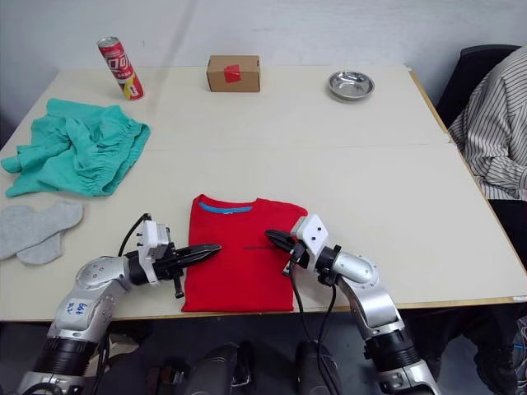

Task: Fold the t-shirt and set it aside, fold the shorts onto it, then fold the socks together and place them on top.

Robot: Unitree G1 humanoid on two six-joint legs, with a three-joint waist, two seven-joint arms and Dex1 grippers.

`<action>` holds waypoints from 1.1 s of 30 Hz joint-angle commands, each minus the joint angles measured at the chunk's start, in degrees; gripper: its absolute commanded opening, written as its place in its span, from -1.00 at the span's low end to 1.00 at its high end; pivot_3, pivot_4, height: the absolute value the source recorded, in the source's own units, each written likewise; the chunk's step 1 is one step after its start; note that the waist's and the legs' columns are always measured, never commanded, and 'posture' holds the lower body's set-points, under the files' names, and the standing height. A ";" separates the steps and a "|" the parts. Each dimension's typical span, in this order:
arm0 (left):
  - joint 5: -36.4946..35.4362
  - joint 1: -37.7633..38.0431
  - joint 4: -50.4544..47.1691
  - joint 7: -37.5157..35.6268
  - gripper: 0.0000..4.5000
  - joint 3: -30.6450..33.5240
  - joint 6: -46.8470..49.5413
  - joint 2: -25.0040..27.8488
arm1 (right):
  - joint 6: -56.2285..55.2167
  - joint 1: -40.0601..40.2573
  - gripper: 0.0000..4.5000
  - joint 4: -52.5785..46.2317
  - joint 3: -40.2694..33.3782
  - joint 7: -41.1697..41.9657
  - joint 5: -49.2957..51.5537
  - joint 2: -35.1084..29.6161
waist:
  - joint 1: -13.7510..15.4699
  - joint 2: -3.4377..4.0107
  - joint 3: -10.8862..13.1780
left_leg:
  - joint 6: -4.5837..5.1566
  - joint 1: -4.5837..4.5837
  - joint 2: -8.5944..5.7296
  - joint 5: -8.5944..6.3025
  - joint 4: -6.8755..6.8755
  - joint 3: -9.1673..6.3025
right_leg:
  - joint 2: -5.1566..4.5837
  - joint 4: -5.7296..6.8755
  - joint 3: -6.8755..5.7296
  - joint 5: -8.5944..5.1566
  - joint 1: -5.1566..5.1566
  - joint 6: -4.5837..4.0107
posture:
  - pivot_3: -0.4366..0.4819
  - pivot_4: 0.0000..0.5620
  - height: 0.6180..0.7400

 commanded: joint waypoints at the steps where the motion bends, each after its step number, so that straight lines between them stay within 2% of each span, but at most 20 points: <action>1: 1.00 -0.93 0.41 -0.89 -1.00 -0.32 -1.51 -0.05 | 0.02 -0.54 -0.99 -2.04 -1.54 -0.52 1.34 0.17 | -0.52 0.05 0.03 | 0.14 0.01 -0.64 0.50 -0.48 -1.14 | -0.35 -0.29 -1.28 0.01 0.59 0.05 | -0.05 -0.47 1.00; 2: 1.11 -1.30 0.46 -1.41 -1.00 -0.62 -1.37 0.19 | 0.26 -0.17 -0.99 -2.95 -1.39 -0.23 1.34 -0.05 | -0.52 0.12 0.08 | 0.15 0.02 -1.15 1.03 -0.97 -2.05 | -0.50 -0.32 -2.42 0.00 0.88 0.14 | -0.05 -0.47 1.00; 3: 1.16 -1.53 0.46 -1.80 -1.00 -0.81 -1.26 0.36 | 0.43 0.11 -0.99 -3.61 -1.26 0.03 1.31 -0.24 | -0.23 0.16 0.11 | 0.06 0.05 -1.60 1.44 -1.23 -2.86 | -0.73 -0.42 -2.94 -0.15 1.21 0.39 | -0.05 -0.47 1.00; 5: 1.14 -2.23 0.32 -2.60 -1.00 -1.29 -0.60 0.62 | -0.78 1.21 -0.99 -5.16 0.78 2.23 0.14 -1.50 | 0.88 0.19 0.14 | -0.05 -0.06 -1.41 1.50 -0.96 -2.68 | -0.65 -0.23 -1.99 -0.22 1.04 0.42 | -0.05 -0.47 1.00; 10: 1.63 -3.63 -1.06 -2.19 -1.00 -3.02 0.98 -0.25 | -3.12 2.77 -0.99 -4.59 4.49 2.92 -2.61 -1.58 | 1.74 0.20 0.14 | -0.23 -0.05 -1.38 1.39 -0.94 -2.60 | -0.74 -0.61 -1.73 -0.22 1.05 0.37 | -0.05 -0.47 1.00; 14: 5.46 -3.73 1.09 1.70 -1.00 -4.14 1.20 -1.35 | -5.14 1.85 -0.99 2.29 -0.63 -1.74 -1.74 0.32 | 1.77 0.19 0.14 | -0.16 -0.04 -1.36 1.44 -0.95 -2.51 | -0.69 -0.54 -1.63 -0.22 0.99 0.37 | -0.05 -0.47 1.00; 20: 8.26 -3.04 4.96 4.00 -1.00 -3.34 -0.92 -1.54 | -8.17 -1.36 -0.99 12.83 -12.03 -5.91 1.04 -2.11 | 1.75 0.19 0.14 | -0.13 0.01 -1.35 1.46 -0.95 -2.42 | -0.64 -0.52 -1.59 -0.22 0.99 0.37 | -0.05 -0.47 1.00; 23: 6.19 -2.72 5.70 2.41 -1.00 -2.05 -2.99 -2.10 | -2.65 -0.82 -0.99 7.66 -16.46 -2.69 8.56 -4.02 | 1.80 0.20 0.14 | -0.12 0.00 -1.33 1.45 -0.95 -2.42 | -0.69 -0.52 -1.56 -0.22 1.00 0.37 | -0.05 -0.47 1.00; 25: 5.59 -2.62 5.95 1.35 -1.00 -1.58 -4.25 -2.19 | 5.29 0.16 -0.99 3.44 -18.19 -1.14 13.65 -6.36 | 1.73 0.22 0.15 | -0.13 0.00 -1.27 1.44 -0.95 -2.43 | -0.71 -0.53 -1.56 -0.21 1.02 0.36 | -0.05 -0.47 1.00; 27: 4.96 -2.12 5.57 -1.37 -1.00 -1.43 -6.57 -1.63 | 20.94 1.53 -0.83 -2.35 -20.75 0.05 24.18 -10.71 | 1.70 0.23 0.16 | -0.14 0.00 -1.19 1.43 -0.95 -2.41 | -0.71 -0.55 -1.53 -0.21 1.00 0.35 | -0.05 -0.47 1.00; 29: 4.55 -1.84 5.37 -3.62 -1.00 -1.30 -8.00 -1.07 | 37.68 2.66 -0.58 -6.43 -21.11 1.84 33.72 -17.08 | 1.82 0.27 0.18 | -0.14 -0.02 -1.12 1.40 -0.95 -2.42 | -0.70 -0.60 -1.54 -0.18 1.00 0.29 | -0.05 -0.47 1.00; 31: 4.43 -2.01 5.60 -4.86 -1.00 -1.35 -8.71 -1.17 | 48.81 2.66 -0.25 -7.77 -21.12 1.79 40.07 -21.06 | 1.81 0.27 0.18 | -0.09 -0.03 -1.06 1.34 -0.93 -2.42 | -0.71 -0.76 -1.57 -0.14 1.02 0.22 | -0.05 -0.47 1.00; 33: 4.49 -2.31 5.84 -5.47 -1.00 -1.53 -9.16 -1.48 | 55.86 2.14 0.04 -7.97 -19.95 1.48 42.10 -23.88 | 1.78 0.28 0.18 | -0.10 -0.06 -0.96 1.31 -0.93 -2.40 | -0.69 -0.86 -1.68 -0.07 1.07 0.10 | -0.05 -0.47 1.00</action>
